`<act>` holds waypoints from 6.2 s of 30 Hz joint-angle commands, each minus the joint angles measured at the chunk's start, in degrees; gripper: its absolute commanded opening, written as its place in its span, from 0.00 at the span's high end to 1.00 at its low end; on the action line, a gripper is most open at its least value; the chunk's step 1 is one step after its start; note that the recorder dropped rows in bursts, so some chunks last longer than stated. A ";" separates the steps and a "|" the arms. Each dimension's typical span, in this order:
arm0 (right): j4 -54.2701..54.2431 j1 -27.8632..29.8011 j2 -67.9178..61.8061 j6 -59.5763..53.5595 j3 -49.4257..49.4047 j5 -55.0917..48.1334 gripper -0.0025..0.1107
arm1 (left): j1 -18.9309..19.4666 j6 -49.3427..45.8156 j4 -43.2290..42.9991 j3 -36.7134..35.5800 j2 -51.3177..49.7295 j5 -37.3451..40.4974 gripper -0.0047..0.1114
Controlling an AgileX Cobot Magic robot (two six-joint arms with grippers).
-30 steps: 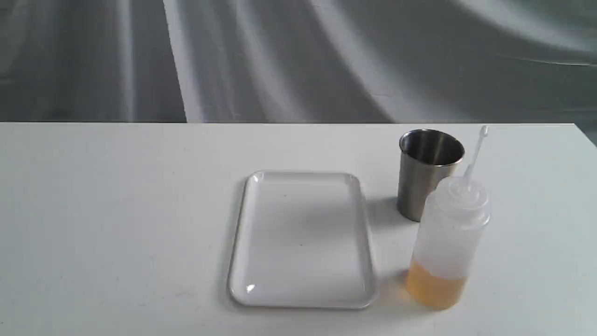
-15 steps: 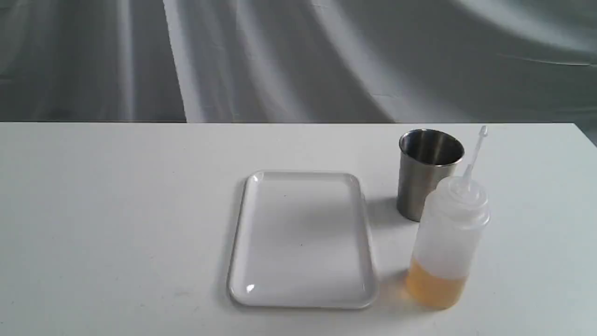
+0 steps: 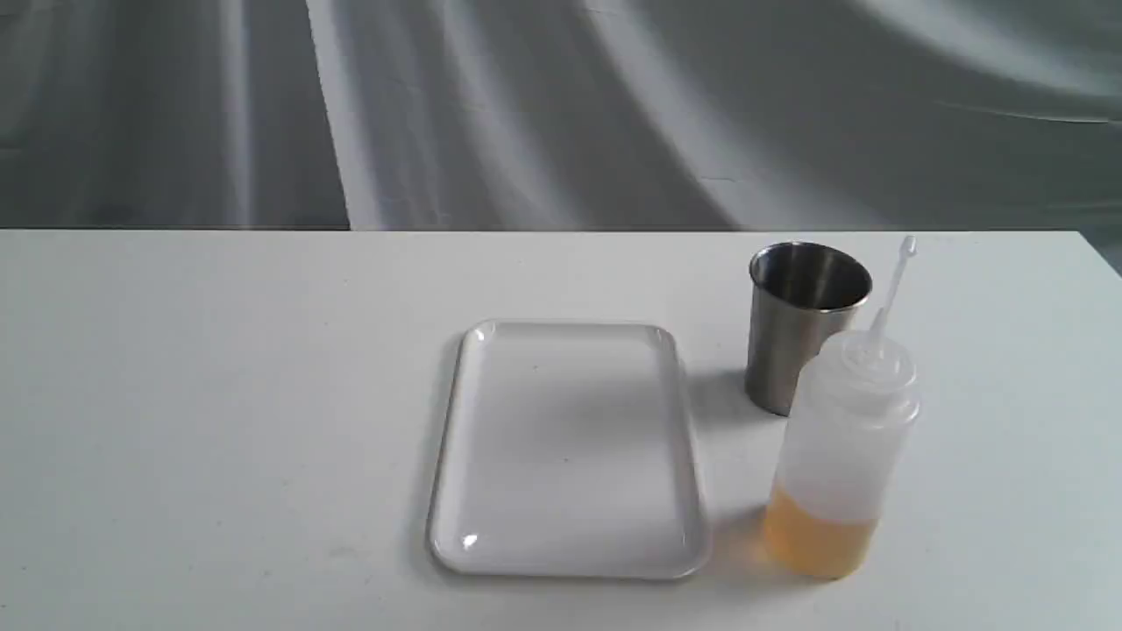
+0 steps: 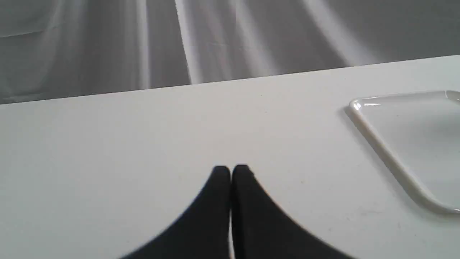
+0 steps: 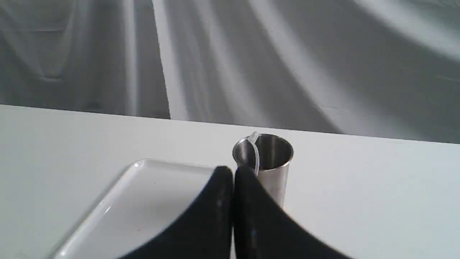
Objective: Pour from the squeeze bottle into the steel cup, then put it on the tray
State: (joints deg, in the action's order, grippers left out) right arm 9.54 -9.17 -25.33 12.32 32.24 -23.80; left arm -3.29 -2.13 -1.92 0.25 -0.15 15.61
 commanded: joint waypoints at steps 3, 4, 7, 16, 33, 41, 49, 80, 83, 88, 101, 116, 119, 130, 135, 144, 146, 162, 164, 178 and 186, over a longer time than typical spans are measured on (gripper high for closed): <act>1.85 -0.08 -3.74 0.17 0.58 4.09 0.98 | -0.33 0.21 0.04 -0.25 0.15 -0.39 0.96; 2.63 -0.36 -4.61 0.17 0.58 4.09 0.98 | -0.33 0.21 0.04 -0.25 0.15 -0.39 0.96; 5.31 -1.77 -7.30 0.17 0.58 4.23 0.98 | -0.33 0.21 0.04 -0.25 0.15 -0.39 0.96; 6.76 -6.32 -21.75 0.07 -0.70 9.99 0.98 | -0.33 0.15 0.04 -0.25 0.15 -0.39 0.96; -3.65 -8.14 -27.75 -3.61 -19.17 29.88 0.98 | -0.33 0.26 0.04 -0.25 0.15 -0.39 0.96; -18.45 -6.67 -37.39 -15.94 -20.40 40.94 0.98 | -0.33 0.16 0.04 -0.25 0.15 -0.39 0.96; -23.66 -6.79 -47.16 -21.77 -20.40 47.59 0.98 | -0.33 0.27 0.04 -0.25 0.15 -0.39 0.96; -23.66 -6.79 -49.53 -21.77 -20.40 47.54 0.36 | -0.33 0.26 0.04 -0.25 0.15 -0.39 0.96; -23.66 -6.79 -49.53 -21.07 -20.40 47.54 0.21 | -0.33 0.26 0.04 -0.25 0.15 -0.39 0.96; -21.82 -6.79 -49.53 -21.07 -20.40 48.06 0.15 | -0.33 0.09 0.04 -0.25 0.15 -0.39 0.96; -22.17 -6.79 -51.99 -21.07 -20.40 51.65 0.15 | -0.33 0.28 0.04 -0.25 0.15 -0.39 0.96; -23.65 -6.79 -59.65 -20.79 -20.29 60.35 0.15 | -0.33 0.17 0.04 -0.25 0.15 -0.39 0.96; -23.65 -6.79 -61.13 -20.79 -19.39 60.64 0.15 | -0.33 0.17 0.04 -0.25 0.15 -0.39 0.96; -25.63 -6.79 -66.14 -20.93 -15.40 62.23 0.15 | -0.33 0.27 0.04 -0.25 0.15 -0.39 0.96; -26.04 -6.79 -69.05 -20.93 -12.88 62.47 0.16 | -0.33 0.05 0.04 -0.25 0.15 -0.39 0.96; -26.80 -6.79 -73.59 -20.93 -8.06 62.68 0.16 | -0.33 0.27 0.04 -0.25 0.15 -0.39 0.96; -27.55 -6.79 -74.10 -20.64 -7.42 63.07 0.16 | -0.33 0.27 0.04 -0.25 0.15 -0.39 0.96; -28.67 -6.79 -77.10 -20.88 -7.42 66.88 0.16 | -0.33 0.17 0.04 -0.25 0.15 -0.39 0.96; -28.83 -6.79 -77.10 -20.88 -7.42 66.88 0.17 | -0.33 0.17 0.04 -0.25 0.15 -0.39 0.96; -27.51 -6.79 -77.10 -20.88 -7.42 66.02 0.70 | -0.33 0.28 0.04 -0.25 0.15 -0.39 0.96; -26.38 -6.87 -74.01 -20.88 -8.61 63.44 0.84 | -0.33 0.04 0.04 -0.25 0.15 -0.39 0.96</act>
State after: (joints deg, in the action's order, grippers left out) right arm -17.87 -16.35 -100.80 -8.62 24.30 39.97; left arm -3.29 -2.13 -1.92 0.25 -0.15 15.61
